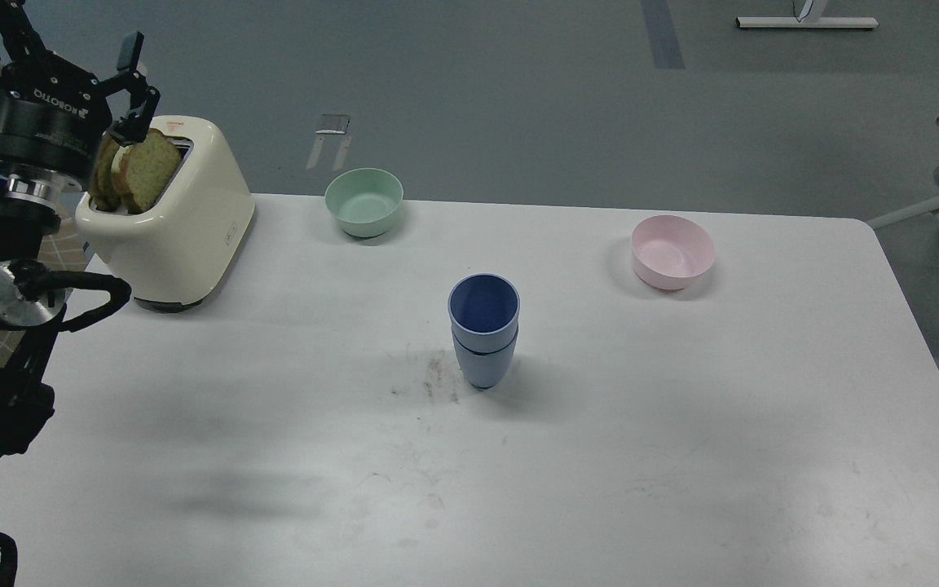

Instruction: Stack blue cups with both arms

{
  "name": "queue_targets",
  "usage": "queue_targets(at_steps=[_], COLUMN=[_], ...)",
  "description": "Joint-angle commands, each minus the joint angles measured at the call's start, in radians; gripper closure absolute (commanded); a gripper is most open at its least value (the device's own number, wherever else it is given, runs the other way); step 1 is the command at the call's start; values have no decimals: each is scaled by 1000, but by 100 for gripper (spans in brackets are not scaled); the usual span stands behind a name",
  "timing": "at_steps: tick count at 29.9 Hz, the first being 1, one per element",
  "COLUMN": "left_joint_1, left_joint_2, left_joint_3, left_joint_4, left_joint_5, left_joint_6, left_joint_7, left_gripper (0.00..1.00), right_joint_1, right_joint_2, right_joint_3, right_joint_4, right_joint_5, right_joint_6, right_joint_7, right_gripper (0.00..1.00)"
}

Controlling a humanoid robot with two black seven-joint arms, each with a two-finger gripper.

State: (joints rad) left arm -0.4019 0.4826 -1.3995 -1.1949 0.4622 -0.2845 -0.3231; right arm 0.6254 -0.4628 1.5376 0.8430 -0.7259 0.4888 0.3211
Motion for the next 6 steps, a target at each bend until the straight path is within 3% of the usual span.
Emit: queue_targets(at_steps=[1, 6], left_joint_1=[-2, 0], left_joint_2=[-4, -15], left_joint_3=[5, 1], left_joint_4=[-2, 1], left_joint_5=[18, 19], left_joint_6=[-4, -4], left_joint_7=[-7, -7], left_gripper=[2, 2], right_joint_1=[1, -6], right_joint_2=[0, 0], right_joint_3=[1, 3], right_joint_4=[1, 10], right_joint_5=[17, 23], right_joint_6=[0, 0], right_joint_7=[3, 9], right_gripper=[0, 0])
